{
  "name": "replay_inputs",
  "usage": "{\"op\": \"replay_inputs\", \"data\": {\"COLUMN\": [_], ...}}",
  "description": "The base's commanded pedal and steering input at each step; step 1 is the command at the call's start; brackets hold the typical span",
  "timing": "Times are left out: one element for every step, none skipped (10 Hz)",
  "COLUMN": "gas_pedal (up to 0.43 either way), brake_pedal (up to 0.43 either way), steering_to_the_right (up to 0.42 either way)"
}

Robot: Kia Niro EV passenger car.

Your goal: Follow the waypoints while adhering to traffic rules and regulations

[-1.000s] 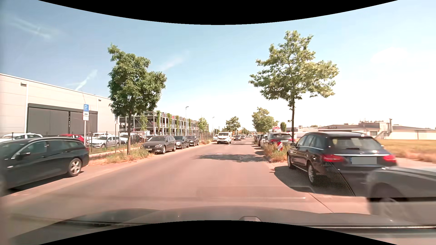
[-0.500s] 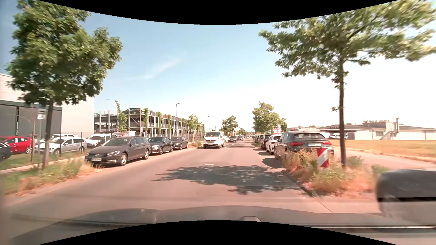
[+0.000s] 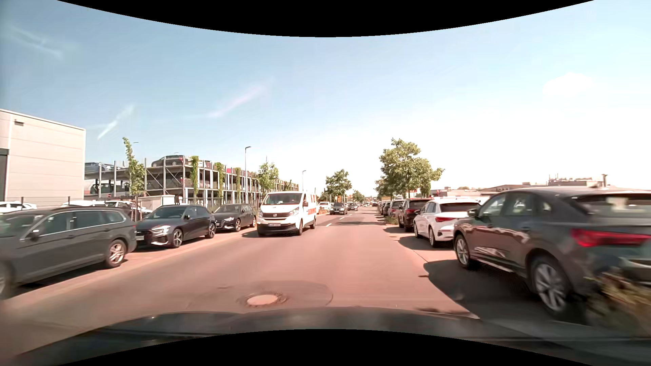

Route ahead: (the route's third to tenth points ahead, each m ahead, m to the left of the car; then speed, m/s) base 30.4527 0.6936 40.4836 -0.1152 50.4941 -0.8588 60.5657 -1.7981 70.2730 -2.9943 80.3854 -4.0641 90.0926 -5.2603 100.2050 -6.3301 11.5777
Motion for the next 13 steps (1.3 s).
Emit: {"op": "replay_inputs", "data": {"gas_pedal": [0.02, 0.02, 0.02, 0.02, 0.02, 0.02, 0.02, 0.02, 0.02, 0.008, 0.008, 0.008, 0.0], "brake_pedal": [0.0, 0.0, 0.0, 0.0, 0.0, 0.0, 0.0, 0.0, 0.0, 0.0, 0.0, 0.0, 0.0], "steering_to_the_right": [0.013, 0.015, 0.015, 0.015, 0.014, 0.012, 0.011, 0.011, 0.011, 0.01, 0.01, 0.01, 0.009]}}
